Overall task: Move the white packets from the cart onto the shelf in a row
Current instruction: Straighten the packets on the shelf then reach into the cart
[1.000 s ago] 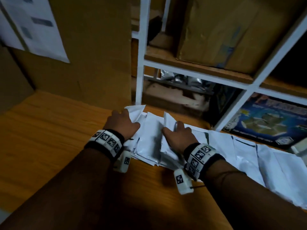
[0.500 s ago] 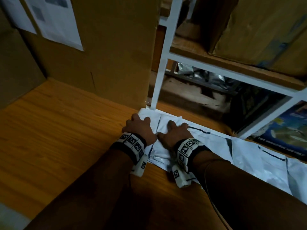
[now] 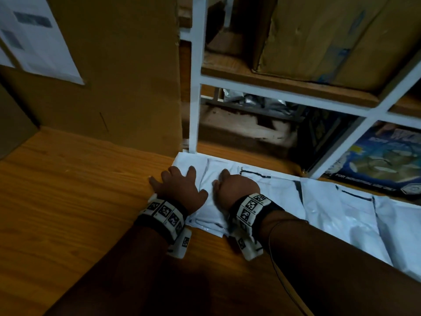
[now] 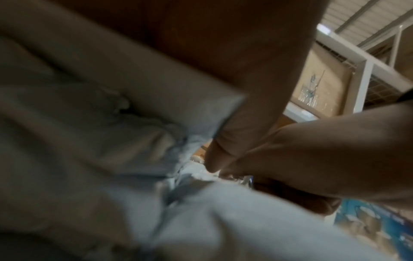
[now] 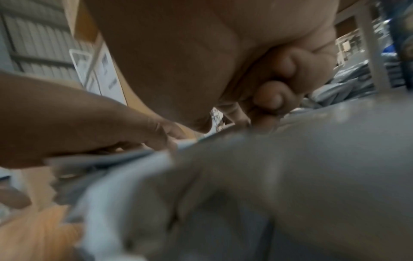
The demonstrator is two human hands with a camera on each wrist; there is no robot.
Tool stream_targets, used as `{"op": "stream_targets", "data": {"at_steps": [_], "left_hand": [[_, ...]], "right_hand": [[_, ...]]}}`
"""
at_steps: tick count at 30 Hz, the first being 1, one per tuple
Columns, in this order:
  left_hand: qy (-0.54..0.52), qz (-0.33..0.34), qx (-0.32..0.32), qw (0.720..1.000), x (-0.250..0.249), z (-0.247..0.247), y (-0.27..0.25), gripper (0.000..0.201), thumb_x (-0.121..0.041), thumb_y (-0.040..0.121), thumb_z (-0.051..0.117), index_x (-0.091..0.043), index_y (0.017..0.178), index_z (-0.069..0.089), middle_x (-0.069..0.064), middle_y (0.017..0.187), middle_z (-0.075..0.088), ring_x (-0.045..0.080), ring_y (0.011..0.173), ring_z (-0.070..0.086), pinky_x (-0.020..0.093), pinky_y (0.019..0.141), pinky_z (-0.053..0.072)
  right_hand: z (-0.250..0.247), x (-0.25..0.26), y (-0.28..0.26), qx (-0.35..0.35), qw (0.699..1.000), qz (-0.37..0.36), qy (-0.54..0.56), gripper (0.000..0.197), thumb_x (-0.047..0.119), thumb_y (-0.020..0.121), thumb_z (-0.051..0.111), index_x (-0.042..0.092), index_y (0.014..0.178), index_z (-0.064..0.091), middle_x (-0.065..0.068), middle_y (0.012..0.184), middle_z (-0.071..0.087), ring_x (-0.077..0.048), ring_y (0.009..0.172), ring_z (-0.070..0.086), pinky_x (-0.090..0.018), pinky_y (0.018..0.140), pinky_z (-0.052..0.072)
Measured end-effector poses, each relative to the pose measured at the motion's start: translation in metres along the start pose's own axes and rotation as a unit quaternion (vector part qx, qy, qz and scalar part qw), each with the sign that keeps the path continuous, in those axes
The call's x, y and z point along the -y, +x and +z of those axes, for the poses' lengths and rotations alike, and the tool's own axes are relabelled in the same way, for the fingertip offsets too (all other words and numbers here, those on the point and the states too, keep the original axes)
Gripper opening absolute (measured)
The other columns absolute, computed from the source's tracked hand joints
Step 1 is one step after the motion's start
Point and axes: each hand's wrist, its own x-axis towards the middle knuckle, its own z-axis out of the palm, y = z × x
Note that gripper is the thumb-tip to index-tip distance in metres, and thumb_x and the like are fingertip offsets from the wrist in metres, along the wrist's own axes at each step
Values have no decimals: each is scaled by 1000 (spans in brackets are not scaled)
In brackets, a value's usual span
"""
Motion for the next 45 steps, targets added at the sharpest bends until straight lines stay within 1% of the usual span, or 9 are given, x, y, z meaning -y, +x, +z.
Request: {"op": "stream_targets", "data": {"at_steps": [4,10,15,22,26,35,38,41,45], "left_hand": [[-6,34,-33,999,-10,-16,-12,85,-78,76,39,-36,149,34,15,154,35,41,140,33,75,113,11],[-33,137,-19,990,-55,-43,-42,77,-78,76,33,-34,135,52,5,138,49,34,128,48,67,114,23],[-73,247,-46,965,-134,-63,-75,65,-69,79,38,-29,126,60,2,121,60,30,113,56,46,92,50],[-113,398,-35,910,-295,-84,-138,57,-64,87,34,-22,109,67,3,104,65,30,102,61,43,85,53],[-105,462,-12,880,-409,-84,-183,50,-60,91,41,-22,111,67,4,108,68,28,104,63,41,86,53],[-44,578,88,810,-660,-44,-291,42,-56,91,50,-25,117,63,1,112,68,23,105,63,36,83,52],[-20,591,136,795,-734,-18,-325,48,-53,93,53,-22,130,60,4,124,67,24,115,61,37,92,52],[60,590,172,786,-802,26,-345,50,-55,94,49,-18,126,60,6,126,64,27,112,60,40,92,52],[174,580,238,760,-872,78,-361,45,-49,100,45,-12,123,59,12,123,65,28,96,59,34,78,47]], "right_hand": [[-14,-15,-21,-14,999,-4,47,48,52,108,31,15,131,50,-12,118,71,-33,106,68,-41,78,47],[-43,-59,-61,-36,993,18,111,55,54,105,41,17,142,58,-8,144,63,-28,131,58,-40,105,47],[-65,-132,-104,-63,985,75,142,45,54,100,45,21,122,68,-6,128,69,-26,119,63,-36,96,51],[-90,-292,-184,-116,953,174,220,41,49,100,51,14,101,74,-8,105,73,-26,100,65,-37,85,54],[-88,-403,-237,-131,934,228,242,42,48,101,51,14,106,75,-8,110,74,-26,106,65,-36,91,52],[-15,-666,-342,-125,845,391,342,44,53,95,53,12,86,69,-10,84,71,-29,82,68,-37,72,55],[25,-748,-367,-97,816,444,357,42,52,93,52,13,91,68,-11,90,73,-30,83,69,-35,74,55],[71,-814,-384,-72,787,496,361,39,48,97,51,12,99,66,-17,112,71,-33,94,64,-34,75,47],[137,-868,-387,-15,762,538,361,46,38,104,50,9,138,61,-19,141,62,-37,121,62,-37,93,52]]}}
